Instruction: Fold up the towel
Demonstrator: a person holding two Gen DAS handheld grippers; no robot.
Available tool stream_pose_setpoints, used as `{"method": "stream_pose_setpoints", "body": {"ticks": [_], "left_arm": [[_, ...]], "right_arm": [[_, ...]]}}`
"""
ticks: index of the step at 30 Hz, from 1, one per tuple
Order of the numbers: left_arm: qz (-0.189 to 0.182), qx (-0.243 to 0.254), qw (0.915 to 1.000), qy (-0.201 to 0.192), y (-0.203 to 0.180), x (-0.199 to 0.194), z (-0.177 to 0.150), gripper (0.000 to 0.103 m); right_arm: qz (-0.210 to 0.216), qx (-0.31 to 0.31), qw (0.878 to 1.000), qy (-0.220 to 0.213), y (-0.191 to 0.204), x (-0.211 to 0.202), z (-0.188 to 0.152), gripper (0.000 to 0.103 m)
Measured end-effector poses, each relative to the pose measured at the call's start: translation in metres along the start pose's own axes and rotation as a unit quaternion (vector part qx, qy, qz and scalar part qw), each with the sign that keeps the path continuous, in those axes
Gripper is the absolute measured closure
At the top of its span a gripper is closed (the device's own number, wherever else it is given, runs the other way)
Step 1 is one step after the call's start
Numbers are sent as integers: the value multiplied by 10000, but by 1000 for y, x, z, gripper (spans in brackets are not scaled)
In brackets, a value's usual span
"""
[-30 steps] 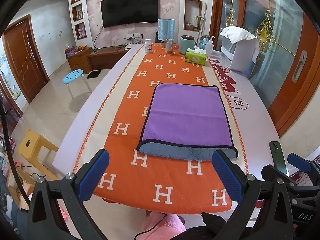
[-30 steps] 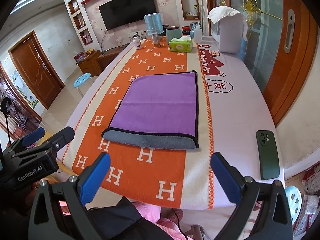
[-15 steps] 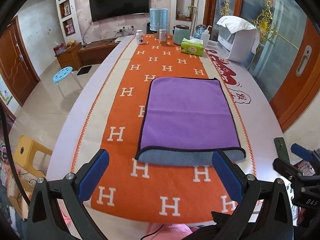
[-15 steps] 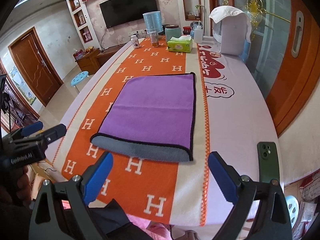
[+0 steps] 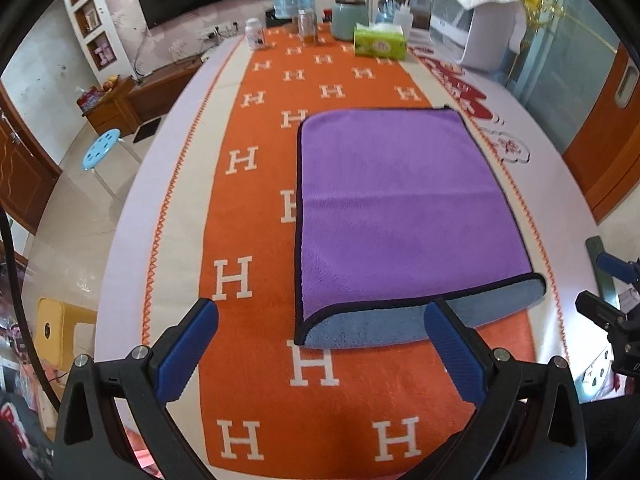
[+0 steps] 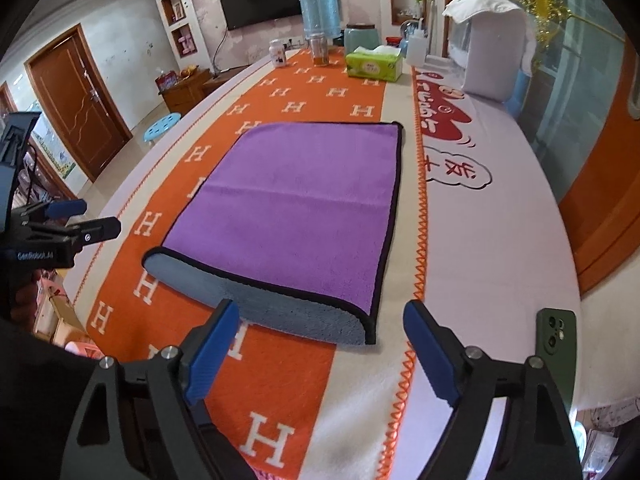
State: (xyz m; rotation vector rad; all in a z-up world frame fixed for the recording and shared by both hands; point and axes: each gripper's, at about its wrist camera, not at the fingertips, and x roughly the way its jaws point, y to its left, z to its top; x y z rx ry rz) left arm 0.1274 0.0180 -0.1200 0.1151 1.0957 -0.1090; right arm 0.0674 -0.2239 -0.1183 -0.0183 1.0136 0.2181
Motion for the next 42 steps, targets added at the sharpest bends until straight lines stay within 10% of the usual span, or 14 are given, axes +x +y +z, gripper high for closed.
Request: {"method": "stream_pose_setpoints", "body": {"ticks": [27, 42], "left_arm": [[-386, 270, 9884, 1441, 12, 118, -2, 7], [-563, 187, 9866, 1521, 12, 113, -9, 74]], "right_arm": [[155, -234, 9955, 901, -19, 80, -9, 61], [112, -282, 9961, 833, -25, 72, -10, 95]]}}
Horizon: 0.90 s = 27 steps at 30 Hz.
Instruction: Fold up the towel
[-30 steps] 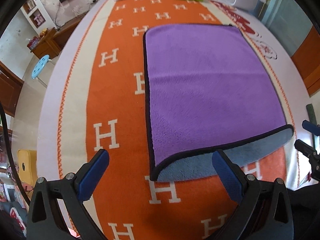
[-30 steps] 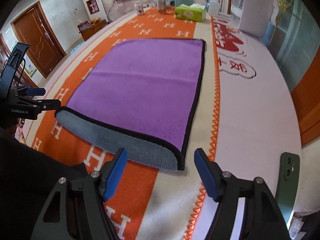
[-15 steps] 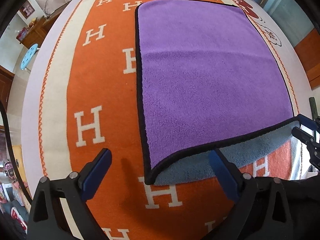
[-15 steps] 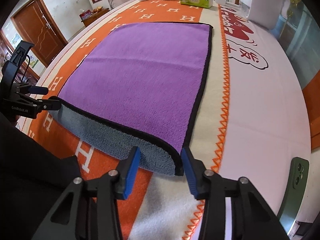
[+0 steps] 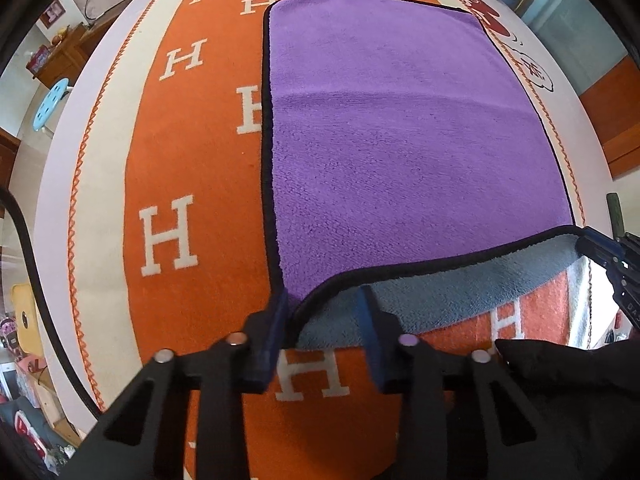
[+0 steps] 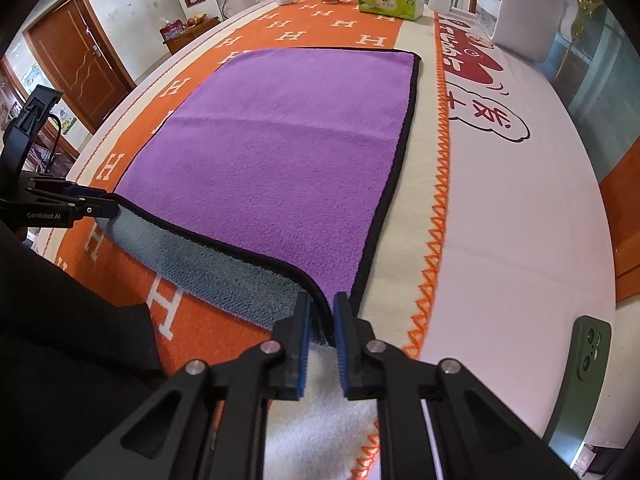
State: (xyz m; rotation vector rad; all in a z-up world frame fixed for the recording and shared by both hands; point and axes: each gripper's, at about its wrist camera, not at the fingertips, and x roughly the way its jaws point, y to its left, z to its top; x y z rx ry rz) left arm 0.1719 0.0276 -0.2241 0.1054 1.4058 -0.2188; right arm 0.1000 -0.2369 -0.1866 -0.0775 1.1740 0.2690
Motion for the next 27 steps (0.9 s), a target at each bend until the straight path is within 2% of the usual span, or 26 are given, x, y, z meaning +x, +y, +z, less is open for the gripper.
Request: {"method": "stream_pose_setpoints", "body": {"ticks": [2, 8, 27], "left_arm": [[21, -4, 10000, -24, 0, -3, -3, 86], [-48, -82, 9999, -47, 9, -12, -7, 95], [-101, 79, 9998, -130, 5, -51, 2, 99]], "right_arm": [[30, 16, 10000, -16, 0, -1, 0, 96], [84, 40, 9999, -58, 0, -5, 0, 98], [-23, 16, 9995, -308, 0, -34, 14, 99]]}}
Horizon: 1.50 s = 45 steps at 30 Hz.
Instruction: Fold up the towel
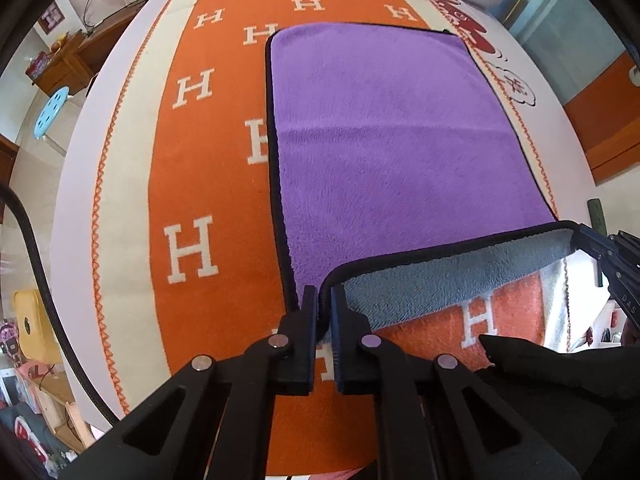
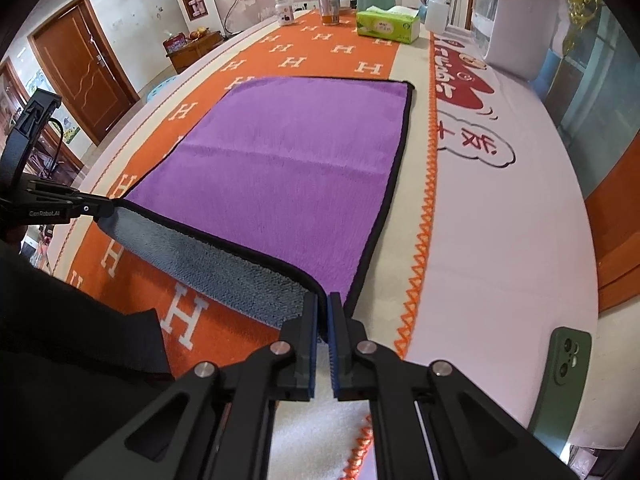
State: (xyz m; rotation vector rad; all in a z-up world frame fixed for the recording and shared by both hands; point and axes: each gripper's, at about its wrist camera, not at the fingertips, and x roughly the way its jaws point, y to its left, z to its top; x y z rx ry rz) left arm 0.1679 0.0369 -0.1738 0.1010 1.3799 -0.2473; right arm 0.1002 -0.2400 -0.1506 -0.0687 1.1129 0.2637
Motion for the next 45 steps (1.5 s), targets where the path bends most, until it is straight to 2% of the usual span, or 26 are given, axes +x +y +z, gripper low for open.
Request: {"method": "stream_pose_setpoints", "body": {"ticks": [9, 16, 25, 28, 38, 45], "left_arm": [[78, 128, 9996, -225, -4, -37, 24, 99], [212, 217, 9970, -706, -2, -64, 57, 99], [343, 254, 9910, -1266, 3, -82, 109, 99], [474, 279, 9888, -1386, 4, -79, 129, 99], [527, 96, 9855, -1613, 22, -49, 192, 99], [458, -33, 9856, -1626, 35, -18, 220, 99]], "right_arm": [[-99, -163, 9992, -365, -2, -25, 32, 99], [-247, -398, 9962, -729, -8, -35, 65, 99], [-527, -388, 9888, -1344, -21, -34, 117, 99], [-580, -398, 9860, -1511, -25, -28, 132, 99], [-911, -387, 9782, -1824, -35, 15, 183, 99], [-1175, -478, 9741, -1873, -36, 43, 200, 99]]}}
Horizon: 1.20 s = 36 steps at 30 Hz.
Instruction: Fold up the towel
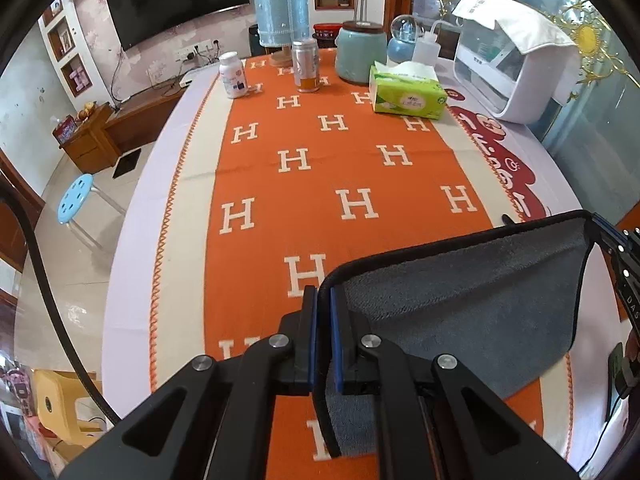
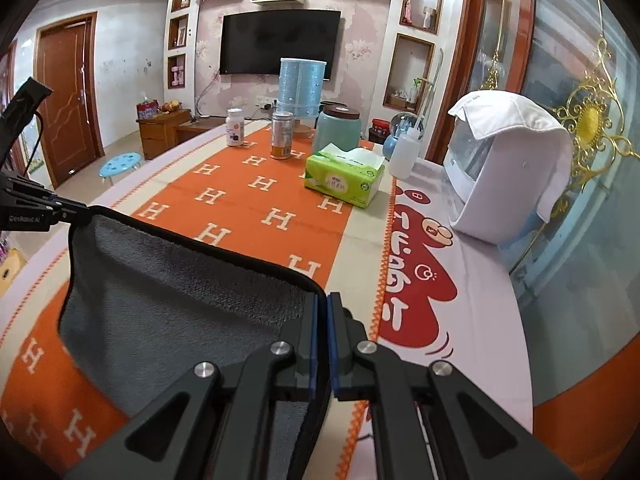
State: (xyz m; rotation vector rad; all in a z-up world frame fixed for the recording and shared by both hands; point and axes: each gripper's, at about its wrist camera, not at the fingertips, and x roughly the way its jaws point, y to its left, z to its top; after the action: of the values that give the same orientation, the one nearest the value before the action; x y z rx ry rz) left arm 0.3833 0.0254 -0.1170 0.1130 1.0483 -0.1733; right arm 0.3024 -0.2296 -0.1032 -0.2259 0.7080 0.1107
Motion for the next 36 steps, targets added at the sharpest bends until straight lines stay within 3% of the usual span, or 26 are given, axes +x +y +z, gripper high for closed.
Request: {"method": "stream_pose_setpoints", "body": {"ticks": [9, 13, 16, 22, 26, 30, 36], "left_arm": [[-136, -339, 9992, 164, 6, 45, 4, 95], [-165, -491, 9983, 268, 8, 57, 2, 82], [-221, -635, 9974, 257, 12, 57, -1, 71], [-230, -913, 9953, 209, 18, 43, -9, 46], [-499, -1255, 9907, 164, 25, 28, -18, 46], [-368, -1459, 9885, 154, 28, 11, -28, 42], [-196, -1478, 9888, 16, 27, -24, -49, 23]], "right_arm": [[-161, -18, 9999, 56, 1, 31, -4, 95], [-181, 68, 9997, 155, -1, 41, -7, 89], [-127, 178, 9996, 201, -3, 43, -9, 74], [-91, 380, 9988, 292, -1, 40, -14, 55], [-53, 496, 9982, 320, 1, 31, -15, 51], [58, 644, 9974, 316, 2, 13, -19, 38], [209, 899, 9950, 384, 5, -20, -31, 24]]}}
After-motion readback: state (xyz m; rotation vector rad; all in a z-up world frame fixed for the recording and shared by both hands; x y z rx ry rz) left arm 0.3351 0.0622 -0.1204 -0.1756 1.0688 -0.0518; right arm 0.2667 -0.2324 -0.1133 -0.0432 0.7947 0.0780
